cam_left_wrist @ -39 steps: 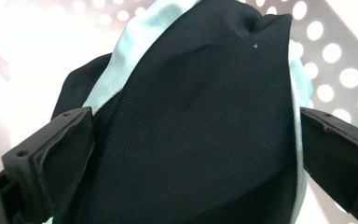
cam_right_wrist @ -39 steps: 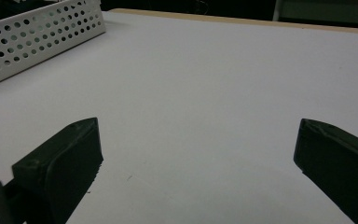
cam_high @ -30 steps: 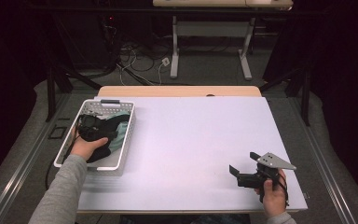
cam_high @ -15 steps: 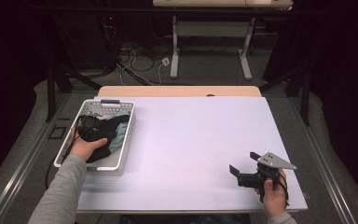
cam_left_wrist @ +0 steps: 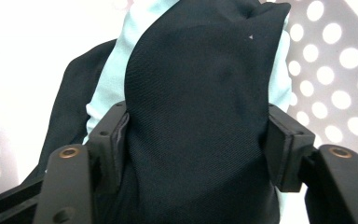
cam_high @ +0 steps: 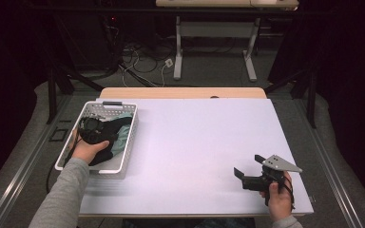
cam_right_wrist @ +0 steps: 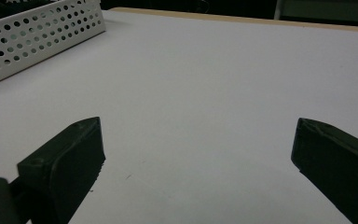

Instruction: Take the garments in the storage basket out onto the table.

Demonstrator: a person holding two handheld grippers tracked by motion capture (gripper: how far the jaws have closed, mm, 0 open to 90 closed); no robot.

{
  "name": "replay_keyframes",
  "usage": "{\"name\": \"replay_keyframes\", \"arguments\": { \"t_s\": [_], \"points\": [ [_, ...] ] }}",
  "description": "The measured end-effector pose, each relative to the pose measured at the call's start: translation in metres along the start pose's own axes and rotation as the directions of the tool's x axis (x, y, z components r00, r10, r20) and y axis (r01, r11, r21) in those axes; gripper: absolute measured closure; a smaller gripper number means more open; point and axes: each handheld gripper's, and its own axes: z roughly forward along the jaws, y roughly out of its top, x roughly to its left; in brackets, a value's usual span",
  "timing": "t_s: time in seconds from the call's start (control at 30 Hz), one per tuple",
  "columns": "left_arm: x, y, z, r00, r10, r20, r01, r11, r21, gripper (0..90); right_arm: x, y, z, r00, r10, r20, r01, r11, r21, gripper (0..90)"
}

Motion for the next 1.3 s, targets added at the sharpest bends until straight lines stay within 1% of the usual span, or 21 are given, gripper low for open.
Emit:
{"name": "replay_keyframes", "arguments": {
  "t_s": [0.07, 0.1, 0.13, 0.17, 0.23, 0.27, 0.3, 0.4, 0.47, 0.53, 0.6, 0.63, 0.67, 0.73, 0.77, 0.87, 0.9, 1.07, 1.17, 1.23, 1.3],
  "points": [
    [-0.001, 0.000, 0.000, 1.0000, -0.004, 0.003, 0.004, 1.0000, 0.000, 38.1, 0.000, 0.000, 0.000, 1.0000, 0.001, 0.000, -0.001, 1.000, 0.000, 2.2],
    [-0.002, 0.000, -0.001, 1.0000, 0.000, -0.007, 0.000, 1.0000, -0.001, 39.1, 0.000, 0.000, 0.000, 1.0000, -0.003, -0.004, 0.003, 1.000, 0.004, 2.5],
    [-0.002, 0.001, -0.002, 1.0000, 0.007, -0.005, -0.007, 1.0000, 0.001, 40.7, -0.001, 0.000, 0.000, 1.0000, -0.002, -0.004, 0.002, 1.000, 0.004, 2.6],
    [-0.003, 0.001, -0.002, 0.9999, 0.002, -0.014, -0.002, 1.0000, -0.001, 42.1, 0.000, 0.000, 0.000, 1.0000, 0.005, -0.001, -0.005, 1.000, 0.012, 2.8],
    [-0.005, 0.001, -0.003, 0.9998, 0.001, -0.021, -0.001, 1.0000, -0.006, 44.4, -0.001, 0.000, 0.000, 1.0000, 0.001, 0.003, -0.001, 1.000, 0.010, 3.1],
    [-0.005, 0.002, -0.004, 0.9996, 0.018, -0.024, -0.018, 0.9998, -0.001, 45.6, -0.001, 0.000, 0.000, 1.0000, 0.002, 0.003, -0.002, 1.000, 0.010, 3.1],
    [-0.006, 0.002, -0.005, 0.9995, 0.017, -0.026, -0.017, 0.9998, -0.003, 46.9, -0.001, 0.000, 0.000, 1.0000, 0.003, 0.002, -0.003, 1.000, 0.009, 3.1],
    [-0.007, 0.002, -0.006, 0.9995, 0.019, -0.025, -0.019, 0.9998, -0.007, 51.4, -0.002, 0.000, 0.000, 1.0000, 0.002, 0.004, -0.002, 1.000, 0.010, 3.2],
    [-0.008, 0.002, -0.008, 0.9991, 0.032, -0.029, -0.033, 0.9994, -0.013, 54.3, -0.002, 0.000, 0.000, 1.0000, 0.001, 0.002, -0.001, 1.000, 0.011, 3.2],
    [-0.009, 0.003, -0.009, 0.9993, 0.029, -0.024, -0.029, 0.9995, -0.015, 56.3, -0.002, 0.000, 0.000, 1.0000, 0.002, 0.003, -0.002, 1.000, 0.014, 3.3],
    [-0.009, 0.003, -0.011, 0.9996, 0.023, -0.014, -0.023, 0.9996, -0.018, 57.7, -0.002, 0.000, 0.000, 1.0000, 0.004, 0.005, -0.004, 1.000, 0.016, 3.3],
    [-0.008, 0.004, -0.012, 0.9995, 0.028, -0.012, -0.028, 0.9994, -0.017, 58.3, -0.002, 0.000, 0.000, 1.0000, 0.003, 0.005, -0.003, 1.000, 0.015, 3.4],
    [-0.009, 0.004, -0.012, 0.9996, 0.022, -0.017, -0.022, 0.9995, -0.022, 58.9, -0.002, 0.000, 0.000, 1.0000, 0.003, 0.004, -0.003, 1.000, 0.015, 3.4],
    [-0.009, 0.005, -0.014, 0.9998, 0.021, -0.002, -0.021, 0.9997, -0.014, 60.4, -0.002, 0.000, 0.000, 1.0000, 0.005, 0.006, -0.005, 1.000, 0.014, 3.4],
    [-0.010, 0.005, -0.016, 1.0000, 0.009, -0.002, -0.009, 0.9999, -0.013, 60.8, -0.002, 0.000, 0.000, 1.0000, 0.007, 0.004, -0.007, 1.000, 0.016, 3.4],
    [-0.009, 0.005, -0.018, 0.9998, 0.020, 0.002, -0.020, 0.9992, -0.035, 61.6, -0.003, -0.001, 0.001, 1.0000, 0.006, 0.003, -0.006, 1.000, 0.012, 3.5],
    [-0.009, 0.005, -0.019, 0.9996, 0.030, 0.001, -0.029, 0.9989, -0.037, 61.8, -0.003, 0.000, 0.000, 1.0000, 0.007, 0.004, -0.007, 1.000, 0.012, 3.5],
    [-0.011, 0.005, -0.023, 0.9990, 0.044, 0.000, -0.044, 0.9981, -0.042, 64.3, -0.003, -0.001, 0.000, 0.9999, 0.012, 0.003, -0.012, 1.000, 0.011, 3.7],
    [-0.013, 0.006, -0.024, 0.9994, 0.035, 0.005, -0.035, 0.9986, -0.039, 66.0, -0.003, -0.001, 0.001, 0.9999, 0.013, 0.004, -0.013, 1.000, 0.012, 3.7],
    [-0.012, 0.006, -0.025, 0.9992, 0.040, 0.001, -0.040, 0.9984, -0.040, 67.2, -0.003, -0.001, 0.001, 0.9999, 0.014, 0.004, -0.014, 1.000, 0.013, 3.8],
    [-0.012, 0.006, -0.028, 0.9995, 0.031, -0.001, -0.031, 0.9984, -0.047, 68.1, -0.003, -0.001, 0.001, 0.9999, 0.015, 0.004, -0.015, 1.000, 0.013, 3.8]
  ]
}}
